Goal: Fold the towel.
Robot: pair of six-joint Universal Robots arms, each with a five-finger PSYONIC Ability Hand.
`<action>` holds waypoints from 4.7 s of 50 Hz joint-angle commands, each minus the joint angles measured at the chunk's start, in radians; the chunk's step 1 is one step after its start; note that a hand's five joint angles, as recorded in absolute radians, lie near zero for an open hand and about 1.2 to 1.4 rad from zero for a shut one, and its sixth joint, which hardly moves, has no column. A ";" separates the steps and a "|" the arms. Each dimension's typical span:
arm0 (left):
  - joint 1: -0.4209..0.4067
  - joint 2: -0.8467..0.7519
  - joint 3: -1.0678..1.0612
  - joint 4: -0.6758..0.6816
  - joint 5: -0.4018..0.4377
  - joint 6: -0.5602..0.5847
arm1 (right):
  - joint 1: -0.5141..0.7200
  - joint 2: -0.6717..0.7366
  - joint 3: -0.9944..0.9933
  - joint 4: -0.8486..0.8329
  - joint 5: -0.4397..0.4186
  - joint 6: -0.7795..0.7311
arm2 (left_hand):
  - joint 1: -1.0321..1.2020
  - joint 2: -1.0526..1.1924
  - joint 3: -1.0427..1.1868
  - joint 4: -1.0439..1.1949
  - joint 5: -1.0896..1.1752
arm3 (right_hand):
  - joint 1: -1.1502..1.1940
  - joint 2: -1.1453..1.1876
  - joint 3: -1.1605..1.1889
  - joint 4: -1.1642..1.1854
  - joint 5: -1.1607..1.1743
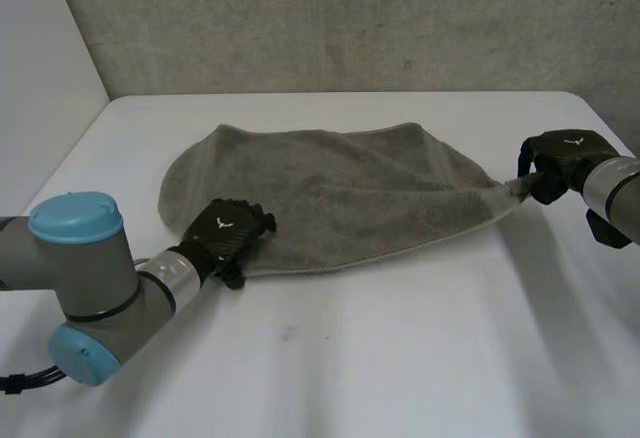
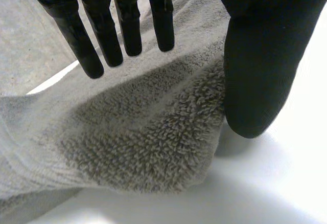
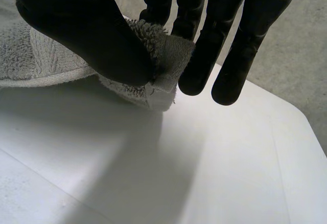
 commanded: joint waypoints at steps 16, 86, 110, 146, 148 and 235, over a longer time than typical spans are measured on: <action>-0.011 -0.048 0.154 0.176 -0.315 -0.225 | -0.034 -0.020 -0.001 -0.030 0.007 0.003 | 0.536 0.537 0.540 0.540 0.541 | 0.008 0.185 0.181 0.179 0.189; 0.008 -0.154 1.114 -0.414 -0.286 0.098 | 0.115 0.349 -1.089 0.144 0.164 -0.232 | 0.947 0.947 0.951 0.951 0.951 | 0.008 0.185 0.181 0.179 0.189; 0.077 -0.022 0.600 -0.295 -0.271 -0.146 | 0.117 0.269 -0.855 0.375 0.050 -0.122 | 0.947 0.947 0.951 0.951 0.951 | 0.008 0.185 0.181 0.179 0.189; 0.100 0.053 0.035 -0.089 -0.141 -0.018 | -0.058 -0.018 0.128 -0.019 0.012 -0.198 | 0.468 0.469 0.473 0.473 0.473 | 0.008 0.185 0.181 0.179 0.189; 0.101 0.075 0.000 -0.053 -0.182 -0.018 | -0.079 -0.039 0.158 -0.043 0.012 -0.196 | 0.468 0.469 0.473 0.472 0.473 | 0.008 0.185 0.181 0.179 0.189; 0.075 -0.298 0.704 -0.315 -0.127 -0.034 | 0.017 0.361 -0.515 0.066 0.187 -0.150 | -0.275 -0.275 -0.271 -0.271 -0.270 | -1.213 -1.037 -1.040 -1.043 -1.033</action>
